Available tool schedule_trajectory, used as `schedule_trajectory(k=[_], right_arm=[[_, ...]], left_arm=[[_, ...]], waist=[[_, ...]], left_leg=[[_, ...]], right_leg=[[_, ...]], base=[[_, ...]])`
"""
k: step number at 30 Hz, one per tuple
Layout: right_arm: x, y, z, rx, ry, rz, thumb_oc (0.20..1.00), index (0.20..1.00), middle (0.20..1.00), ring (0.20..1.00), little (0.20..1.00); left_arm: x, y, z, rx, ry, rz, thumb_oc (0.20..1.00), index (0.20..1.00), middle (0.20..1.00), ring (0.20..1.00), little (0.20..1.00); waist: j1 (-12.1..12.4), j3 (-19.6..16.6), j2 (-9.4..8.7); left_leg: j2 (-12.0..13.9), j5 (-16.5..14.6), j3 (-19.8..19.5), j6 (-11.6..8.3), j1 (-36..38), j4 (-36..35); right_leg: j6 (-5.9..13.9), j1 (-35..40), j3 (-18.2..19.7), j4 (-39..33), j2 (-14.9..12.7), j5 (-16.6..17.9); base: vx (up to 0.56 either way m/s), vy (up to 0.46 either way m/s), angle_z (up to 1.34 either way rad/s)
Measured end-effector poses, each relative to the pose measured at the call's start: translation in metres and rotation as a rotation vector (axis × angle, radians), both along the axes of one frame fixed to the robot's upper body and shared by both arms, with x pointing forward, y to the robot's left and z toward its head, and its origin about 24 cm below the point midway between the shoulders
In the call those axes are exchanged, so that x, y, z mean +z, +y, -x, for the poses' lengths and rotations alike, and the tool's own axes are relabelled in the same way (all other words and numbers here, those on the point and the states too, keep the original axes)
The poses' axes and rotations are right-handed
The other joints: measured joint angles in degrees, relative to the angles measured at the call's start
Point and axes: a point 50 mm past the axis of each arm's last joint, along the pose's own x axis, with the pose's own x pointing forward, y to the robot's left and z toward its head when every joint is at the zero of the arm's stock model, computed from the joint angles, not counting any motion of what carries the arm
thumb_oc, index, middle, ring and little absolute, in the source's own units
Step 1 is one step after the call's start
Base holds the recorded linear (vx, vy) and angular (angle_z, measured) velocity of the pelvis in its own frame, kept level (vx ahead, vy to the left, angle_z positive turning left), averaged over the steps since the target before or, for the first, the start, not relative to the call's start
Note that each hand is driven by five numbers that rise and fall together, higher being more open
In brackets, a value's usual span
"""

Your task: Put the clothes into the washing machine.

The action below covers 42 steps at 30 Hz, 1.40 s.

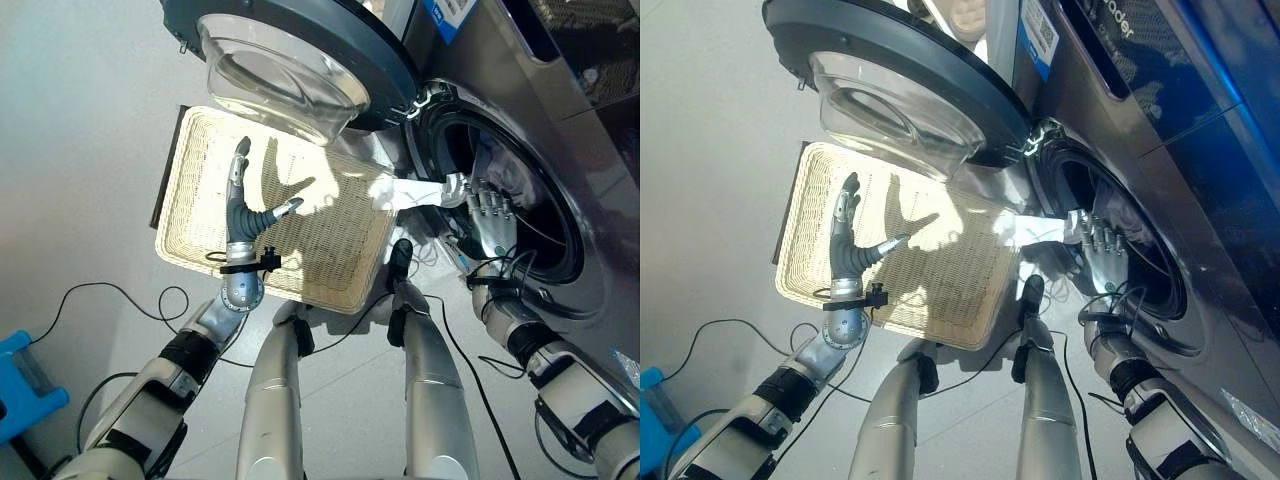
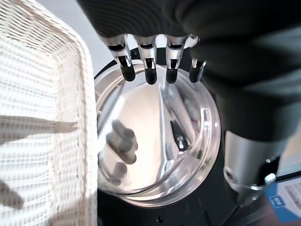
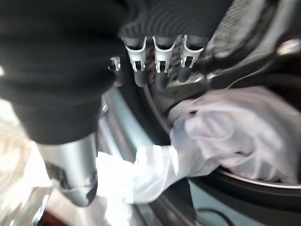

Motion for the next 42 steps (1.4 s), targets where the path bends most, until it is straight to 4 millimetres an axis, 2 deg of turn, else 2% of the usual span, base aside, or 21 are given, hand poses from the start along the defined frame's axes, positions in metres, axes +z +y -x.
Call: schedule_trajectory(k=[1, 2, 4, 9, 14, 21, 27, 29, 32, 40, 41, 42], right_arm=[[0.003, 0.0, -0.007, -0.006, 0.058, 0.056, 1.0, 1.0, 1.0, 1.0, 1.0], [0.003, 0.0, -0.007, -0.006, 0.058, 0.056, 1.0, 1.0, 1.0, 1.0, 1.0], [0.022, 0.008, -0.021, 0.025, 0.08, 0.125, 1.0, 1.0, 1.0, 1.0, 1.0], [0.018, 0.008, -0.027, -0.006, 0.235, 0.209, 1.0, 1.0, 1.0, 1.0, 1.0], [0.02, 0.003, -0.03, -0.065, 0.294, 0.213, 1.0, 1.0, 1.0, 1.0, 1.0], [0.029, -0.011, -0.035, -0.168, 0.384, 0.219, 1.0, 1.0, 1.0, 1.0, 1.0], [0.031, -0.022, -0.038, -0.236, 0.54, 0.216, 1.0, 1.0, 1.0, 1.0, 1.0], [0.029, -0.029, -0.036, -0.284, 0.596, 0.197, 1.0, 1.0, 1.0, 1.0, 1.0], [0.028, -0.037, -0.034, -0.333, 0.624, 0.133, 1.0, 1.0, 1.0, 1.0, 1.0], [0.031, -0.056, -0.027, -0.448, 0.636, 0.013, 1.0, 1.0, 1.0, 1.0, 1.0], [0.032, -0.059, -0.027, -0.46, 0.63, -0.009, 0.718, 0.718, 0.718, 0.718, 0.718], [0.033, -0.06, -0.026, -0.466, 0.626, -0.026, 0.307, 0.307, 0.307, 0.307, 0.307]], left_arm=[[-0.003, -0.003, -0.004, -0.005, 0.023, -0.019, 1.0, 1.0, 1.0, 1.0, 1.0], [-0.003, -0.003, -0.004, -0.005, 0.023, -0.019, 1.0, 1.0, 1.0, 1.0, 1.0], [-0.011, -0.005, -0.006, -0.014, 0.07, -0.053, 1.0, 1.0, 1.0, 1.0, 1.0], [-0.039, -0.014, -0.012, -0.016, 0.254, -0.072, 1.0, 1.0, 1.0, 1.0, 1.0], [-0.048, -0.012, -0.01, -0.01, 0.302, -0.059, 1.0, 1.0, 1.0, 1.0, 1.0], [-0.045, -0.012, -0.008, -0.012, 0.277, -0.037, 1.0, 1.0, 1.0, 1.0, 1.0], [-0.028, -0.019, -0.005, -0.047, 0.178, 0.021, 1.0, 1.0, 1.0, 1.0, 1.0], [-0.021, -0.023, -0.003, -0.063, 0.144, 0.041, 1.0, 1.0, 1.0, 1.0, 1.0], [-0.014, -0.025, 0.0, -0.083, 0.104, 0.063, 1.0, 1.0, 1.0, 1.0, 1.0], [-0.006, -0.029, 0.003, -0.108, 0.064, 0.087, 1.0, 1.0, 1.0, 1.0, 1.0], [-0.006, -0.029, 0.004, -0.107, 0.064, 0.087, 1.0, 1.0, 1.0, 1.0, 1.0], [-0.006, -0.029, 0.004, -0.107, 0.064, 0.087, 1.0, 1.0, 1.0, 1.0, 1.0]], waist=[[1.2, 0.0, 0.03], [1.2, 0.0, 0.03], [2.2, 0.0, 0.03], [4.2, 0.0, 0.05], [5.1, 0.0, 0.05], [5.8, 0.0, 0.1], [6.2, 0.0, 0.31], [7.3, 0.0, 0.65], [8.3, 0.0, 1.2], [9.0, 0.0, 1.66], [9.1, -0.1, 1.69], [9.0, -0.1, 1.7]], left_leg=[[0.1, 0.1, -0.3, -0.04, 0.0, -0.1], [0.1, 0.1, -0.3, -0.04, 0.0, -0.1], [0.1, 0.2, -0.7, -0.05, -0.6, -0.2], [-0.5, 0.6, -1.6, 0.02, -1.2, -0.5], [-1.7, 1.2, -2.6, 0.68, -1.6, -1.1], [-3.2, 1.9, -3.8, 1.37, -3.5, -1.1], [-4.0, 2.5, -3.8, 1.71, -5.5, -1.2], [-4.2, 2.6, -3.9, 1.74, -5.8, -1.2], [-4.4, 2.7, -4.0, 1.82, -6.3, -1.2], [-5.1, 2.9, -4.1, 2.13, -8.3, -1.2], [-5.2, 2.9, -4.1, 2.14, -8.4, -1.2], [-5.2, 2.9, -4.1, 2.15, -8.5, -1.2]], right_leg=[[-0.01, 0.0, -0.2, 0.0, -0.1, 0.0], [-0.01, 0.0, -0.2, 0.0, -0.1, 0.0], [-0.04, -0.2, -0.9, -0.1, -0.3, 0.0], [-0.16, -0.3, -2.2, 0.0, -1.1, -0.1], [0.28, -0.4, -3.3, 0.7, -2.4, -0.4], [0.75, -2.2, -4.3, 2.5, -4.4, -0.9], [0.88, -4.7, -4.2, 3.7, -5.3, -1.1], [0.98, -5.0, -4.2, 3.9, -5.4, -1.2], [1.02, -5.6, -4.2, 4.3, -5.7, -1.4], [1.23, -8.1, -4.1, 5.7, -6.7, -1.8], [1.25, -8.2, -4.1, 5.7, -6.7, -1.9], [1.28, -8.3, -4.1, 5.8, -6.8, -1.9]], base=[[-0.01, -0.031, 0.01], [-0.02, -0.067, 0.08], [-0.02, -0.1, 0.08], [-0.01, -0.058, 0.07], [-0.01, -0.055, 0.17], [0.0, -0.004, 0.12], [0.0, 0.011, 0.05], [0.0, 0.004, 0.02], [0.0, 0.01, 0.02], [0.0, 0.006, 0.03], [0.0, 0.0, 0.0], [0.0, 0.011, 0.03]])
